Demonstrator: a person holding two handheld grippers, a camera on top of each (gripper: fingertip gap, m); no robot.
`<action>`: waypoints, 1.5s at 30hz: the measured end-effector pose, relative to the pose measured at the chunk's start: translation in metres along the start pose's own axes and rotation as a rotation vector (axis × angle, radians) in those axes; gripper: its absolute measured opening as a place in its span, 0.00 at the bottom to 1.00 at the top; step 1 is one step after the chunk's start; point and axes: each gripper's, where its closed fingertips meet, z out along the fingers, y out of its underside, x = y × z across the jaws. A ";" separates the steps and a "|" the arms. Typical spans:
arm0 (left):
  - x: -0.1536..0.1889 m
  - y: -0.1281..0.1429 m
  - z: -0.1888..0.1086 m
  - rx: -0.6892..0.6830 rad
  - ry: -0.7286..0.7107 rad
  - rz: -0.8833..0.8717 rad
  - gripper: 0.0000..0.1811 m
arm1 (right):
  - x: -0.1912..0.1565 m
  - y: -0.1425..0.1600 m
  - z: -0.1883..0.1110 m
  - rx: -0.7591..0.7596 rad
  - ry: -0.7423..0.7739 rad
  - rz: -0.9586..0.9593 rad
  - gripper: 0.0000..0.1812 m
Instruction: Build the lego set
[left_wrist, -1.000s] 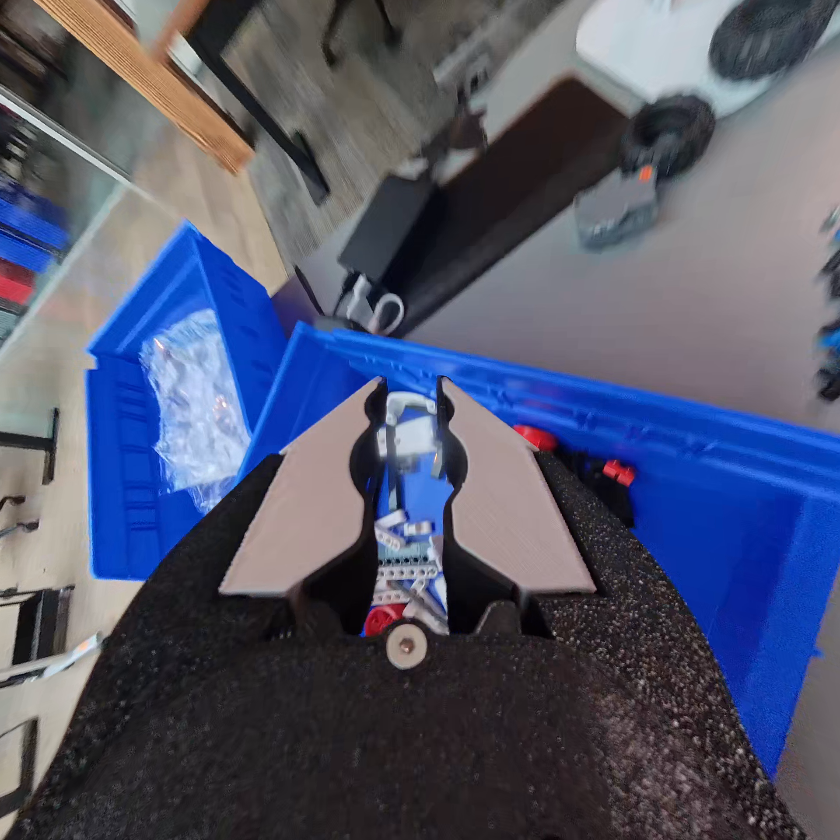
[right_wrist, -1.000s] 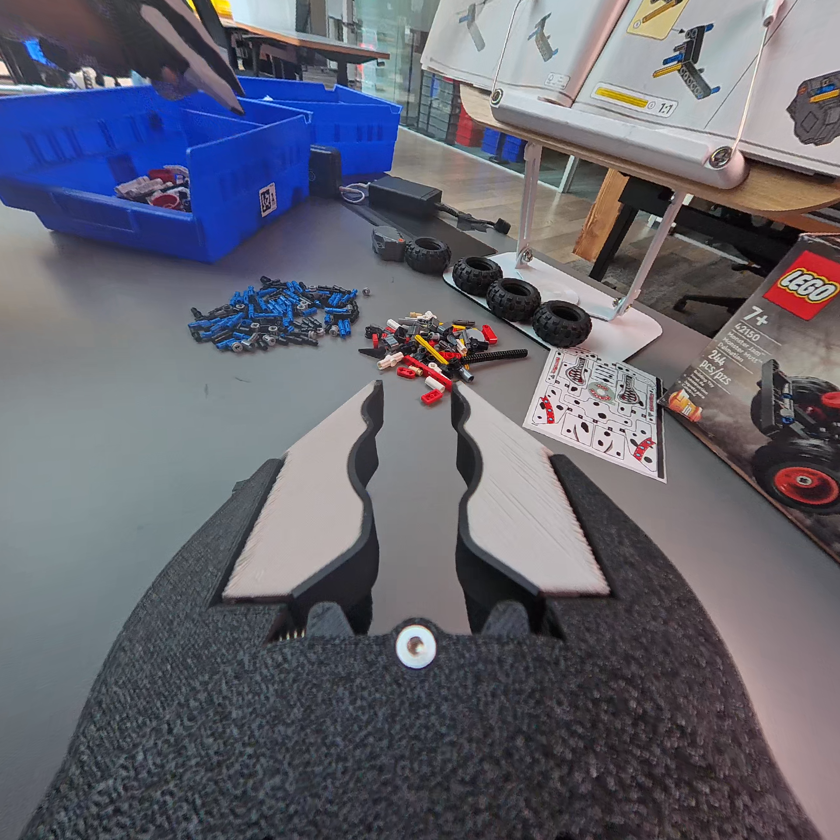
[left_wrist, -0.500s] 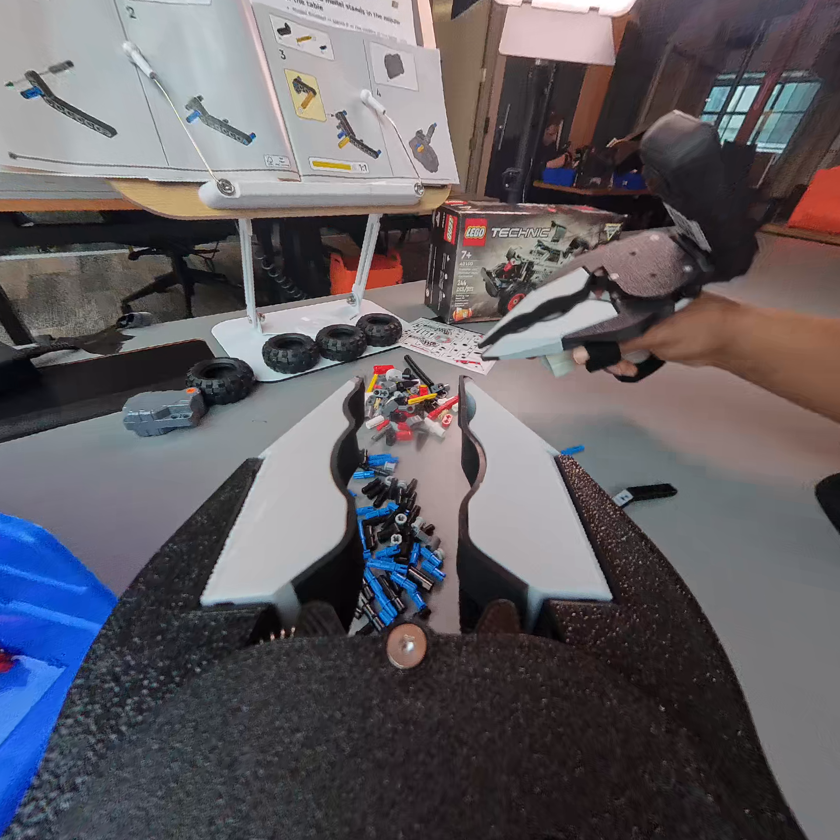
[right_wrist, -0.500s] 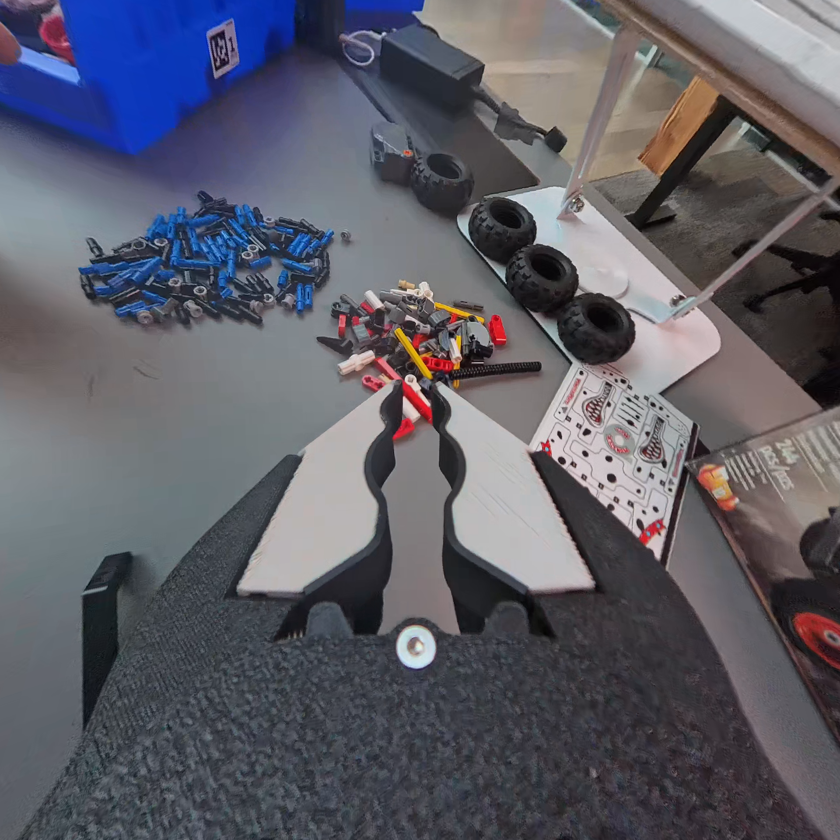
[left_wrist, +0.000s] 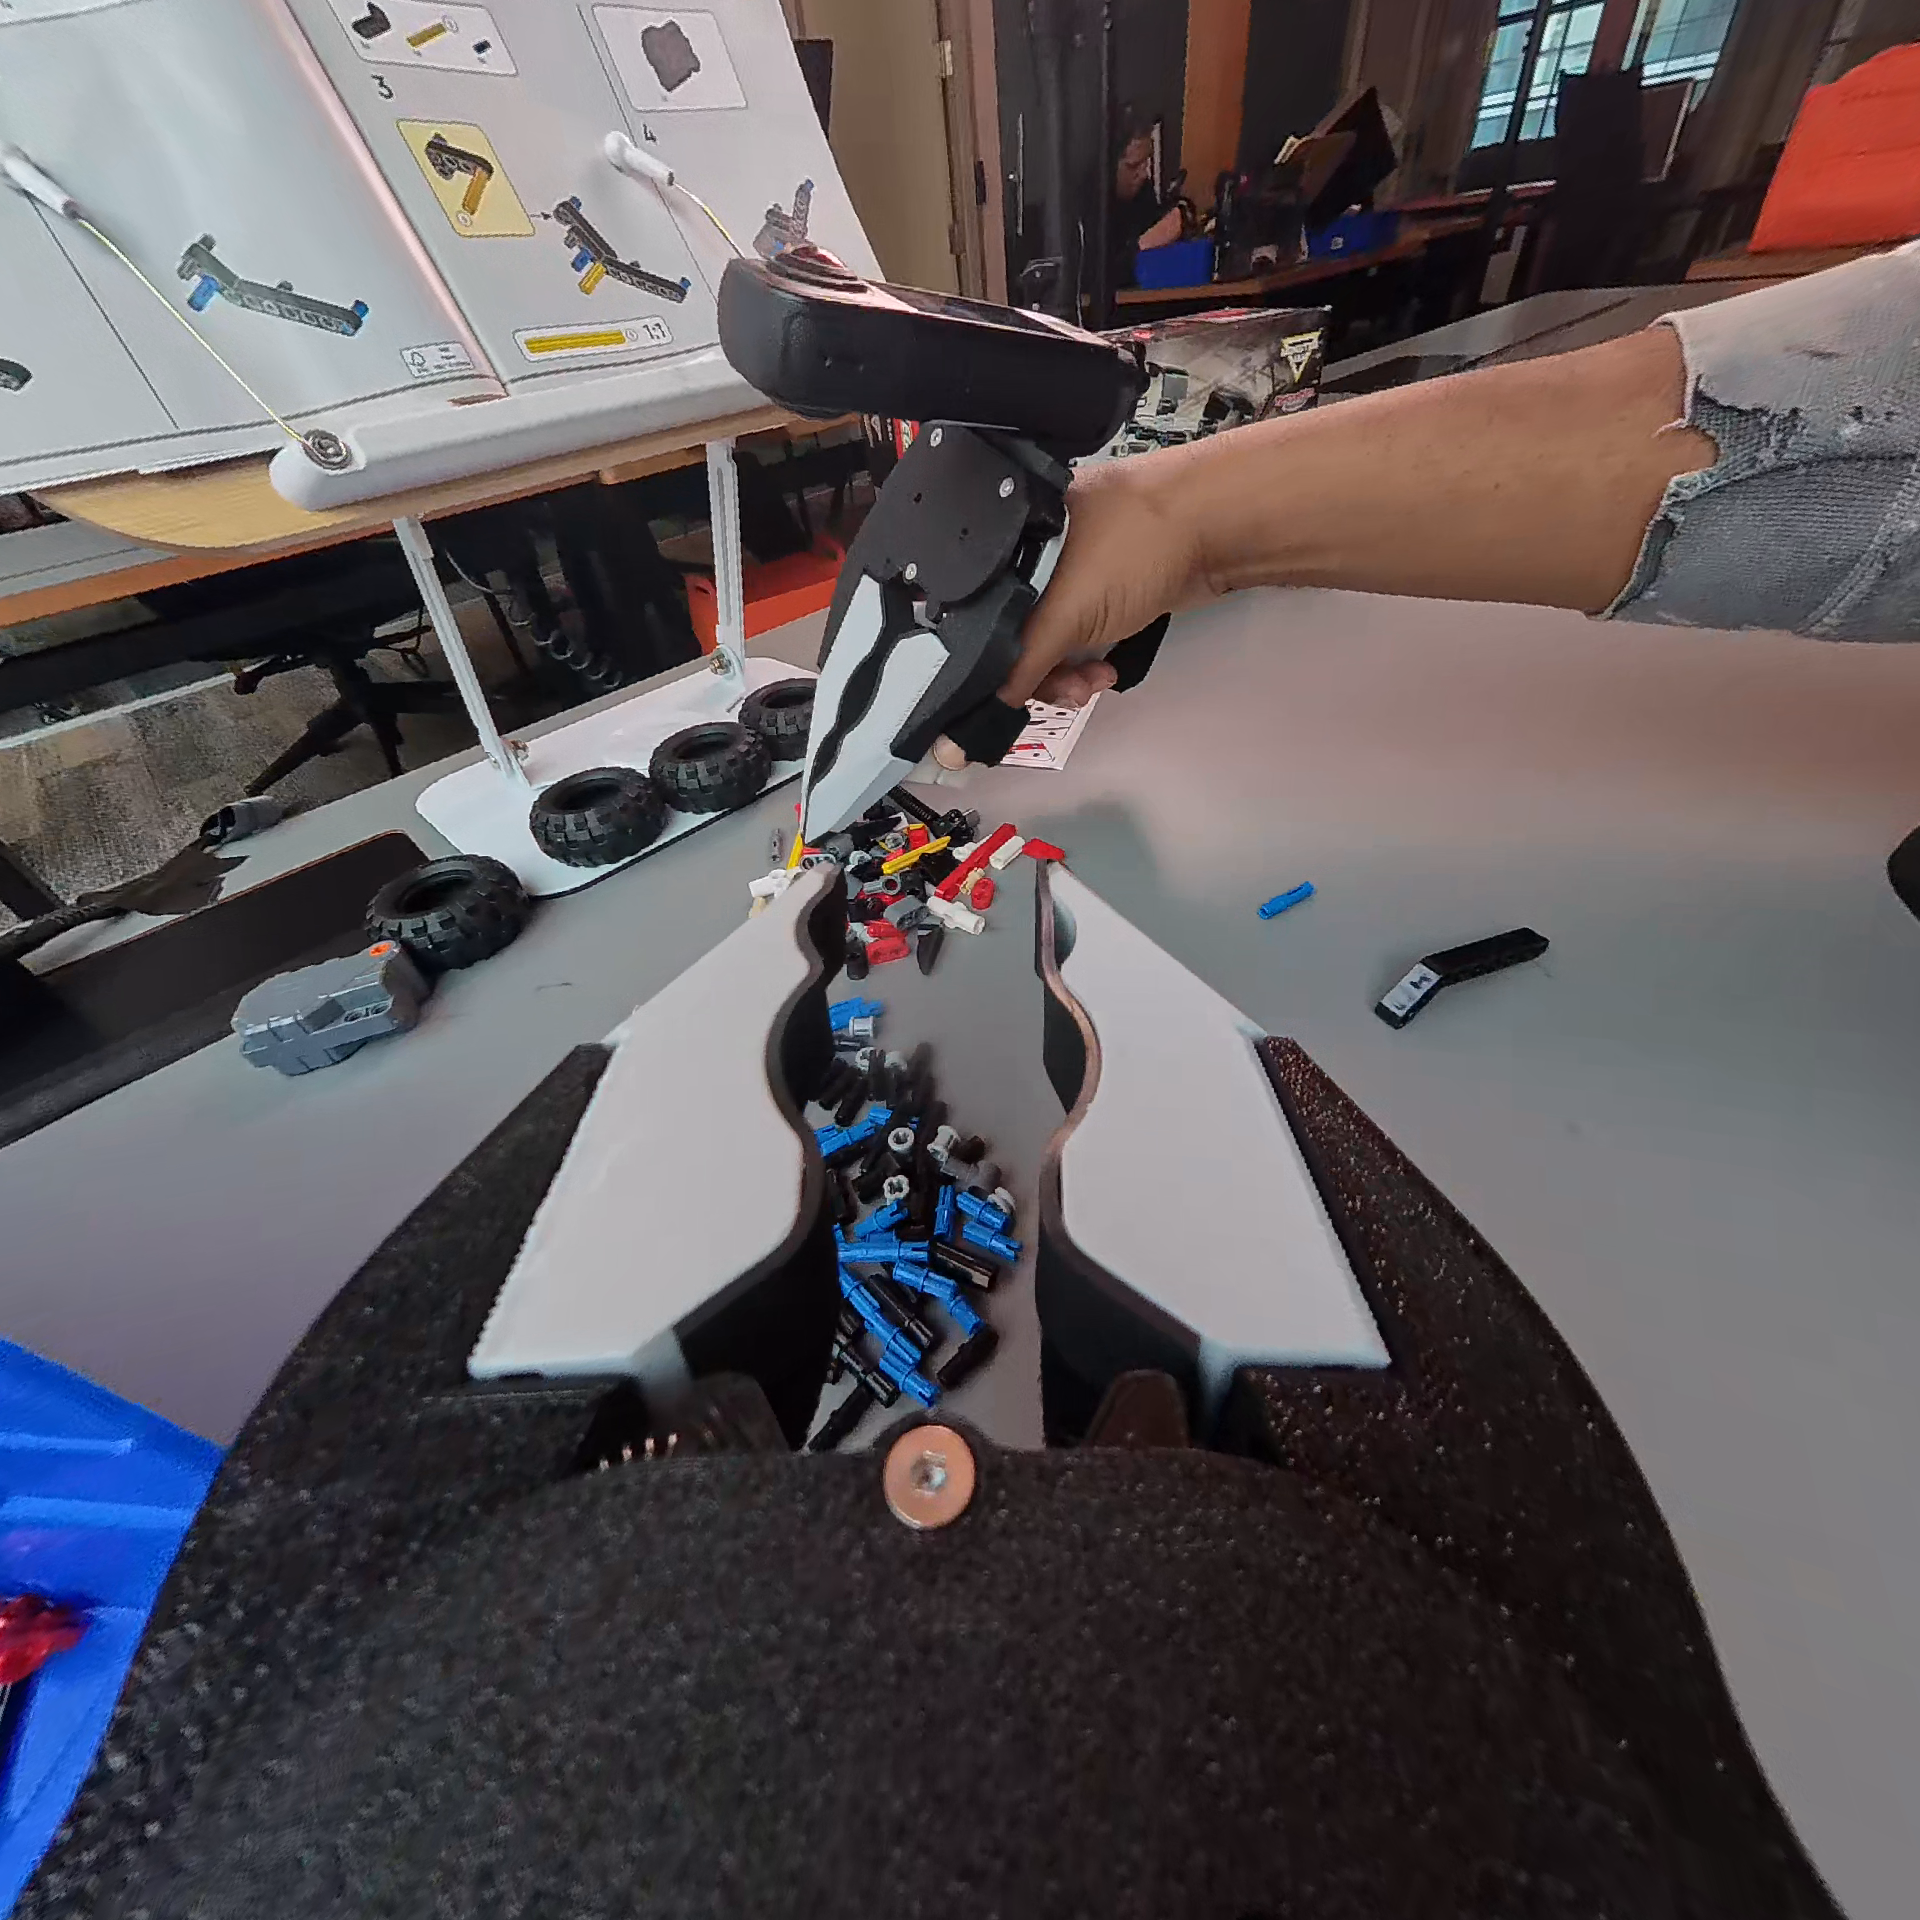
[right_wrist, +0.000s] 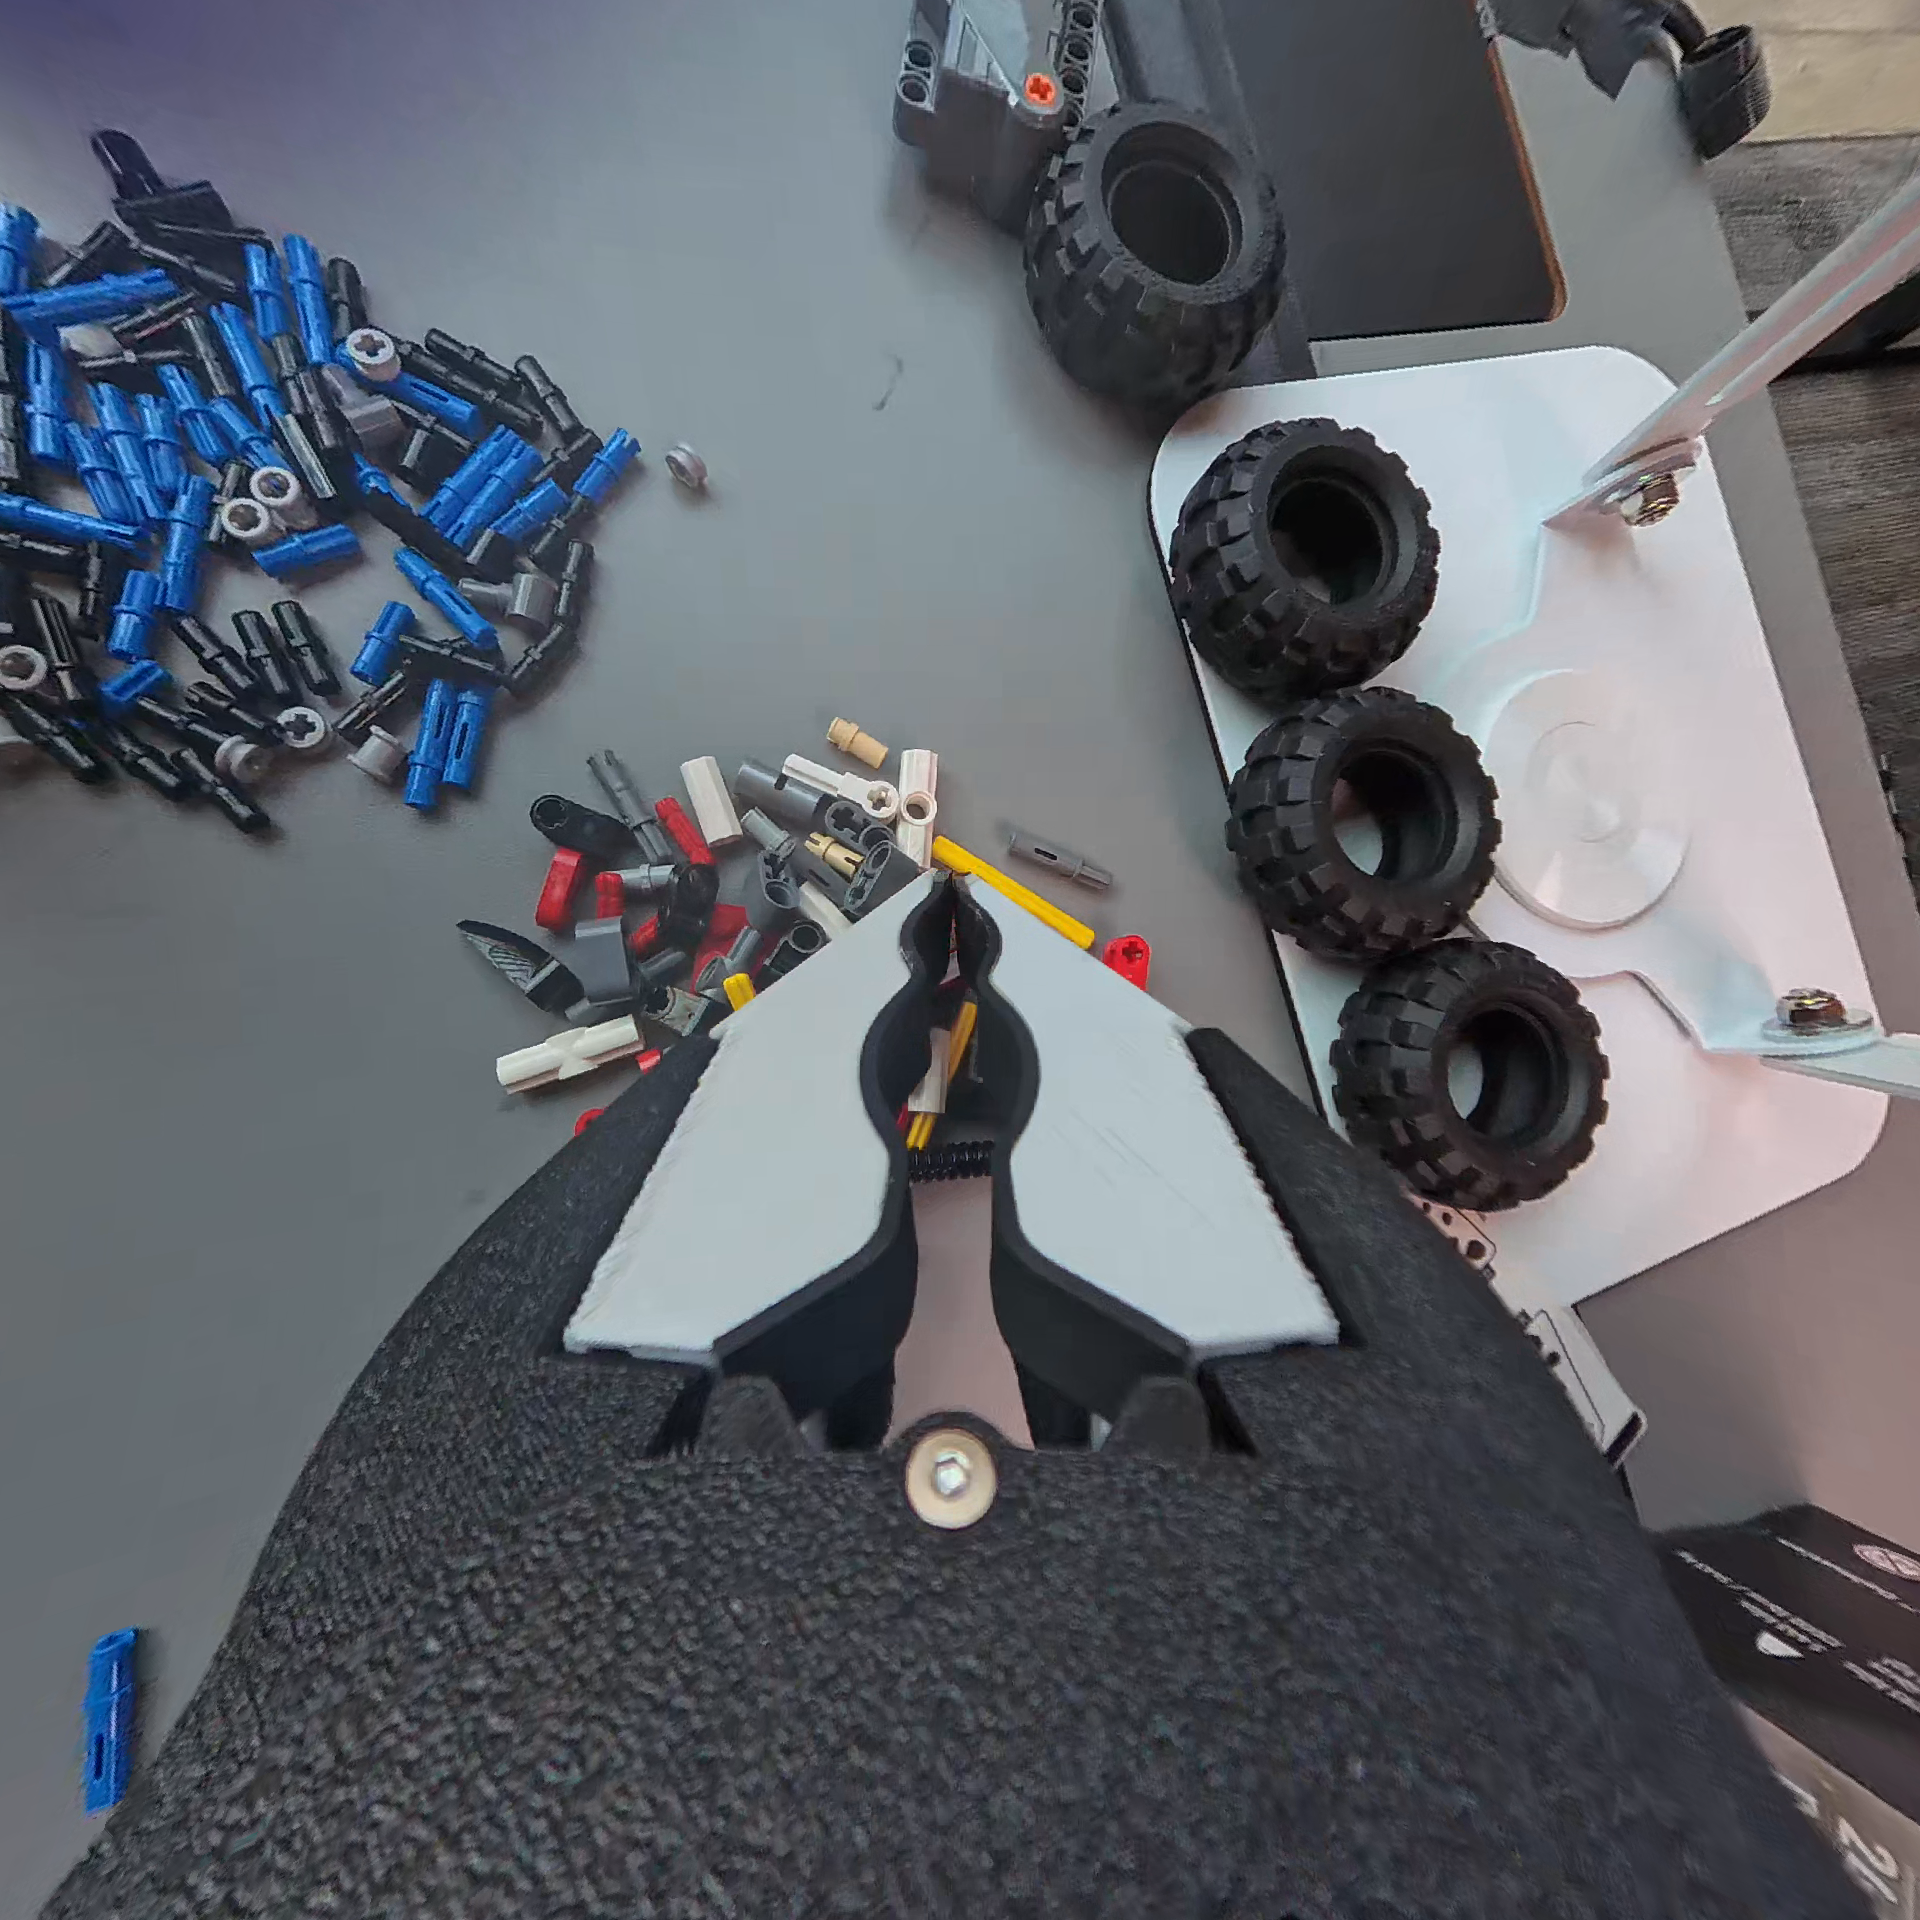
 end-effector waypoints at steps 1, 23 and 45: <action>0.000 0.000 0.000 0.000 0.004 -0.005 0.20 | -0.002 0.001 0.000 -0.008 -0.010 -0.002 0.00; 0.005 0.004 0.001 -0.017 0.034 -0.002 0.20 | 0.004 -0.002 0.005 -0.157 -0.156 -0.247 0.07; -0.015 0.005 -0.007 -0.039 -0.028 -0.132 0.20 | -0.002 0.006 -0.031 -0.033 -0.155 -0.188 0.00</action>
